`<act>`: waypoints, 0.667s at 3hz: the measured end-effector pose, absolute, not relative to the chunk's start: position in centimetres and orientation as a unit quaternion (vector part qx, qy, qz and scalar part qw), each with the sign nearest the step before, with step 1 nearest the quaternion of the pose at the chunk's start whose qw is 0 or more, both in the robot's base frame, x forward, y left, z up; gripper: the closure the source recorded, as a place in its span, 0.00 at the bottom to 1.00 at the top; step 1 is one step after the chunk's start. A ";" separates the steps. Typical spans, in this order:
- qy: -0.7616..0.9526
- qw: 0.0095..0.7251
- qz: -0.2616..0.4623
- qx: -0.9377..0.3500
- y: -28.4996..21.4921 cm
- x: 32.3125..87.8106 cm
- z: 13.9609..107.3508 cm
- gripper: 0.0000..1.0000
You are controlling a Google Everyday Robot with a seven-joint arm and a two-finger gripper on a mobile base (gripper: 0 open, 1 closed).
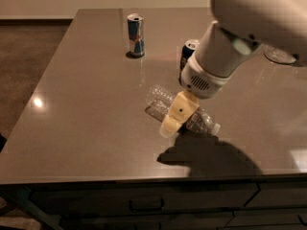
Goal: Pick water bottle
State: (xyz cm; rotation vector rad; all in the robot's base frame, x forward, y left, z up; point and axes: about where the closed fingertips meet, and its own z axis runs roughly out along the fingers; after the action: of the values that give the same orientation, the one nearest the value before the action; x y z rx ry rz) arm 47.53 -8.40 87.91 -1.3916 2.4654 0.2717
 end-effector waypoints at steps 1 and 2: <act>0.865 0.138 0.088 -0.474 -7.1 48.1 86.7 0.17; 0.870 0.134 0.086 -0.467 -6.8 48.4 86.2 0.40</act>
Offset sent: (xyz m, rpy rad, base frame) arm 0.0156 0.0187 -0.0212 -0.0264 0.0334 -0.0650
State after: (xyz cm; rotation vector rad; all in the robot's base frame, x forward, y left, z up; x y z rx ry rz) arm 48.45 -6.77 86.23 -1.3541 2.5208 0.2503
